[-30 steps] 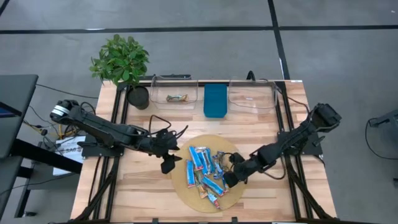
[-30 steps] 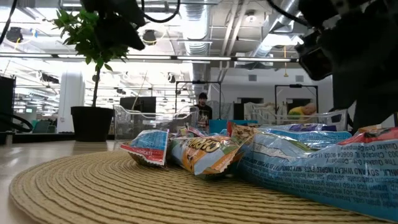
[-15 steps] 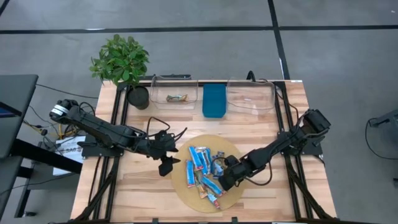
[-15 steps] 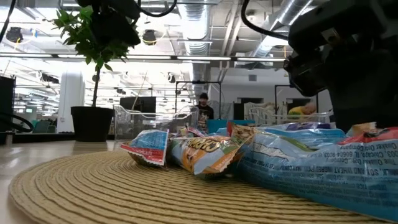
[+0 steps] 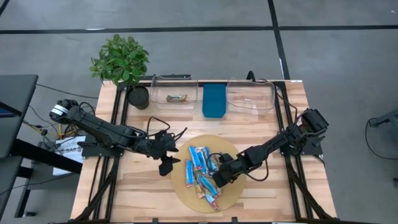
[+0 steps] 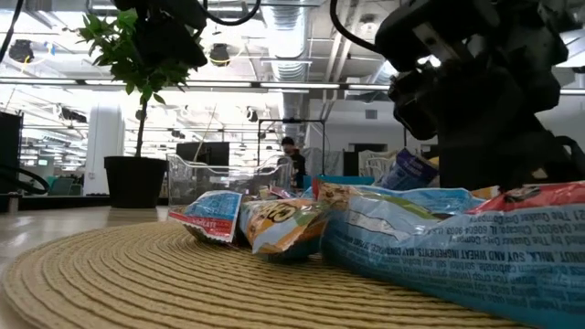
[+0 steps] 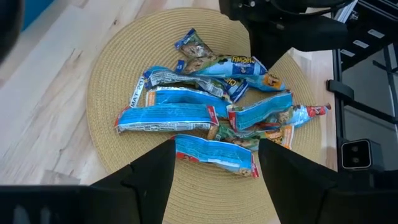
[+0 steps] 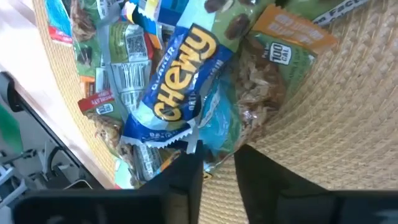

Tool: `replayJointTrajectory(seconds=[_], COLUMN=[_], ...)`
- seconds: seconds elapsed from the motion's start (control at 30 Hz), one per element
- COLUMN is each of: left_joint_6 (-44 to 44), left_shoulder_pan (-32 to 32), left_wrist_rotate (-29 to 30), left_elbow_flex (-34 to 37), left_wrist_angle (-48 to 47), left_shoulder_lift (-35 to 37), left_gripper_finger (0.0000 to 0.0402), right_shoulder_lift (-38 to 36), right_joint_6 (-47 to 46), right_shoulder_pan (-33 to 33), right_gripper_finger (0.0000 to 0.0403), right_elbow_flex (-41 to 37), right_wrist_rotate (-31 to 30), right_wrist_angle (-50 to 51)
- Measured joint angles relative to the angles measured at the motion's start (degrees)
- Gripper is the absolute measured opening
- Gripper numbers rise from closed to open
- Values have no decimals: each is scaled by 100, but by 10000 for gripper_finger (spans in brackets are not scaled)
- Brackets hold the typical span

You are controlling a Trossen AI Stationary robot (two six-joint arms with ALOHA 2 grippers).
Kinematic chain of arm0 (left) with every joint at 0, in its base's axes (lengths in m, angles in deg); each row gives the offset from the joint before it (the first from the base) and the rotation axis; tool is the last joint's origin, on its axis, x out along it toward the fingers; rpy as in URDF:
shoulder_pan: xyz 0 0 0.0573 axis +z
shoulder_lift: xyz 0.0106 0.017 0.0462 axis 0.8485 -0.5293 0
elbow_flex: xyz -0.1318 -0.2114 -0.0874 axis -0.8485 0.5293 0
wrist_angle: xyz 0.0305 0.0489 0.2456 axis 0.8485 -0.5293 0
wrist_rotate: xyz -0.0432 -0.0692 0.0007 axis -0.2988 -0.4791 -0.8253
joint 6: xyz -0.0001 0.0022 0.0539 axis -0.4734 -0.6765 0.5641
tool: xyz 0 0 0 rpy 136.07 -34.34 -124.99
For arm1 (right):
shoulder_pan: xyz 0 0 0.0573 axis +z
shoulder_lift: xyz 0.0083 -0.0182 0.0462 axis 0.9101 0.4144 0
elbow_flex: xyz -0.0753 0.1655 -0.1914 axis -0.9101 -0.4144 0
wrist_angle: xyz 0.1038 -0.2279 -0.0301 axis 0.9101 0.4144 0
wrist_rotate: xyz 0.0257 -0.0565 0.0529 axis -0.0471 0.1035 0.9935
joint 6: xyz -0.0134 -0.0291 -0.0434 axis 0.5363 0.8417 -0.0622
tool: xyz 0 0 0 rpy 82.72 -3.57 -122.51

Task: Pick and place Granola Bars by type
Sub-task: Put the yellow granola bar into the left transparent bin

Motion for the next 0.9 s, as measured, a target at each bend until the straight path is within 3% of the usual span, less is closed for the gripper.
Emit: replayJointTrajectory(seconds=[0.23,0.5,0.9], left_joint_6=[3,-56,-393], left_shoulder_pan=[0,0,209], left_wrist_rotate=[4,180,477], left_elbow_flex=[0,0,0], left_wrist_angle=[1,40,1300], left_shoulder_lift=[0,0,-22], left_gripper_finger=[224,224,224], right_shoulder_lift=[0,-181,-1285], right_joint_6=[15,171,1227], right_shoulder_pan=[0,2,-425], right_gripper_finger=[6,2,0], right_elbow_flex=[0,214,889], right_wrist_rotate=[2,-27,-1141], right_wrist_angle=[-45,-84,922])
